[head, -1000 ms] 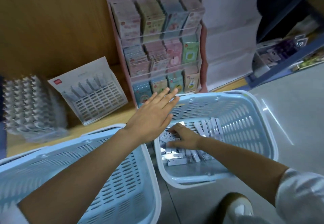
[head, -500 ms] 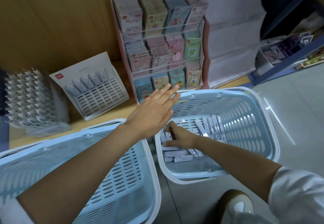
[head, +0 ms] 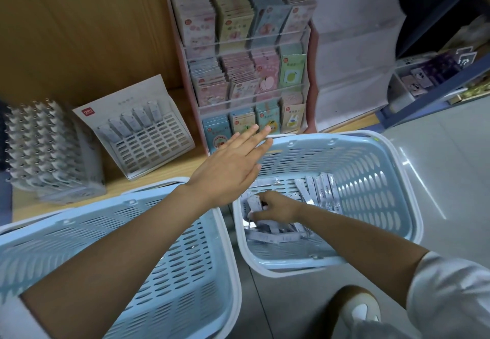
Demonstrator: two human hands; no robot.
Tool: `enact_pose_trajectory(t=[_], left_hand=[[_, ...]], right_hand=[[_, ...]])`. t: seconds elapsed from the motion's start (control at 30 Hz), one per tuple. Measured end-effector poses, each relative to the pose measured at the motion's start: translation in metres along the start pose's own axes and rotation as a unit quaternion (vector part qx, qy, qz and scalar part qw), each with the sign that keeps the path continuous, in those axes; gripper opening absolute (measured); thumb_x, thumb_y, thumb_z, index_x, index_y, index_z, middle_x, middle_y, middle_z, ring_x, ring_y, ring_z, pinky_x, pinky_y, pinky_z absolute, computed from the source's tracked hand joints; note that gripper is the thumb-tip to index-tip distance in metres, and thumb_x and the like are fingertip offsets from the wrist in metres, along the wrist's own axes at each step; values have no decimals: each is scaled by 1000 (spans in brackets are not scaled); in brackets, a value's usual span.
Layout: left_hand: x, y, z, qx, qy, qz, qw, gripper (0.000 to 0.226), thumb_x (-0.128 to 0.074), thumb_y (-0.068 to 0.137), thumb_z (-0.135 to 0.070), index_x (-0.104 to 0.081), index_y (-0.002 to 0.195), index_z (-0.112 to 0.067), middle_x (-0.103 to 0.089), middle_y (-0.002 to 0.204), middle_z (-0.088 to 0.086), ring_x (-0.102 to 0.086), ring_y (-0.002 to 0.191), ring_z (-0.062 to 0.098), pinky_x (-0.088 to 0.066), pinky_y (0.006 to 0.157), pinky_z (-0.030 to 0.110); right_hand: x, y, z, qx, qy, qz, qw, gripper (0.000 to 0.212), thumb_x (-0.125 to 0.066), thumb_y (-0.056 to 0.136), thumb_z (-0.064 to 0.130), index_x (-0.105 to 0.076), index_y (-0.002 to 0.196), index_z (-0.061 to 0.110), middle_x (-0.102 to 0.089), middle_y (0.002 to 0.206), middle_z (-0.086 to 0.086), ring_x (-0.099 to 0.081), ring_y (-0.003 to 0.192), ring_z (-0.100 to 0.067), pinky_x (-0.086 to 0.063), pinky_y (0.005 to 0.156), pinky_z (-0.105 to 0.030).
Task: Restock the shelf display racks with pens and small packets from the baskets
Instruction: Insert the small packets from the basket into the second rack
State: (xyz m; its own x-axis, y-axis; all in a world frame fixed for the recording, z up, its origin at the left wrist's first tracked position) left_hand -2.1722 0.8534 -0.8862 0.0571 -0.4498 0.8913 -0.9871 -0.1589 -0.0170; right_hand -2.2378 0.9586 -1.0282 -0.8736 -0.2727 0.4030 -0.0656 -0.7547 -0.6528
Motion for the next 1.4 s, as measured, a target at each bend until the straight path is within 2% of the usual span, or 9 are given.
enact_pose_trajectory(t=[0.27,0.37,0.57,0.67,0.77,0.97,1.17,1.27,1.4], left_hand=[[-2,1,1,2,-1,3,1000,54,-25,105,-31,-10,156,-21,9,162,-11,13,148,7,0,122,31],[-3,2,3,-1,-8,5,1000,54,-27,105,-34,-11,156,-22,7,162,-11,12,148,7,-1,122,31],[15,3,1,31,-145,-50,988,61,-27,96,-48,-32,150,-20,-18,160,-8,-7,148,7,-6,120,28],[33,-2,-3,79,-305,-103,943,54,-43,96,-47,-43,142,-19,-45,145,-2,-38,134,9,-25,108,21],[38,-7,-8,137,-538,-83,828,48,-58,93,-39,-49,132,-12,-62,124,4,-58,116,13,-43,104,29],[53,-37,10,155,-654,-109,732,10,-52,97,-20,-55,96,-10,-69,82,5,-68,73,19,-54,69,27],[57,-72,49,178,-626,-146,745,24,-46,101,-22,-58,107,-2,-65,80,6,-64,74,18,-52,66,27],[57,-85,62,183,-599,-146,766,27,-43,102,-24,-55,93,-1,-59,71,4,-58,66,15,-51,64,28],[58,-93,72,194,-559,-159,790,24,-46,101,-22,-55,83,-8,-60,63,-6,-57,62,13,-48,55,23]], right_hand=[[54,-33,13,2,133,-85,987,43,-65,90,29,-45,55,15,-35,47,5,-30,41,-9,-27,46,-20],[74,-55,28,38,141,-100,984,53,-64,89,41,-53,72,-8,-37,57,-9,-32,51,-22,-27,51,-30],[115,-102,82,117,183,-140,966,24,-58,94,28,-66,87,6,-53,62,5,-44,57,-16,-34,59,-23],[135,-105,114,152,253,-195,935,14,-63,90,29,-64,88,15,-58,74,-6,-49,67,-22,-38,66,-29],[144,-98,153,193,303,-230,904,10,-58,94,20,-61,92,10,-65,75,-3,-61,67,-14,-50,66,-25],[115,-61,205,232,293,-219,901,18,-59,94,20,-61,80,8,-67,75,-11,-60,64,-14,-48,64,-24],[74,-27,234,220,261,-148,928,21,-57,95,23,-64,77,15,-62,57,-7,-52,52,-18,-41,54,-28],[70,-19,243,234,259,-145,926,9,-63,91,16,-62,90,7,-64,75,-12,-59,68,-22,-47,64,-28],[77,-5,245,221,264,-191,919,26,-73,80,7,-63,104,11,-67,87,-2,-62,72,-6,-47,64,-19]])
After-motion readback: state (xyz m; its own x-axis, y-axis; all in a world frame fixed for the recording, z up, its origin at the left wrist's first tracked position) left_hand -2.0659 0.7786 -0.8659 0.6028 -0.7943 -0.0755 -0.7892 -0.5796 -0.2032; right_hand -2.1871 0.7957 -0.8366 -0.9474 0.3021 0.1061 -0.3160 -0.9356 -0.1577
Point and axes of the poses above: each hand's wrist, its own y-axis towards the middle knuckle, its own x-axis out of the back of the hand, z = x × y, the point moved 7 cm from there along y, towards the middle knuckle
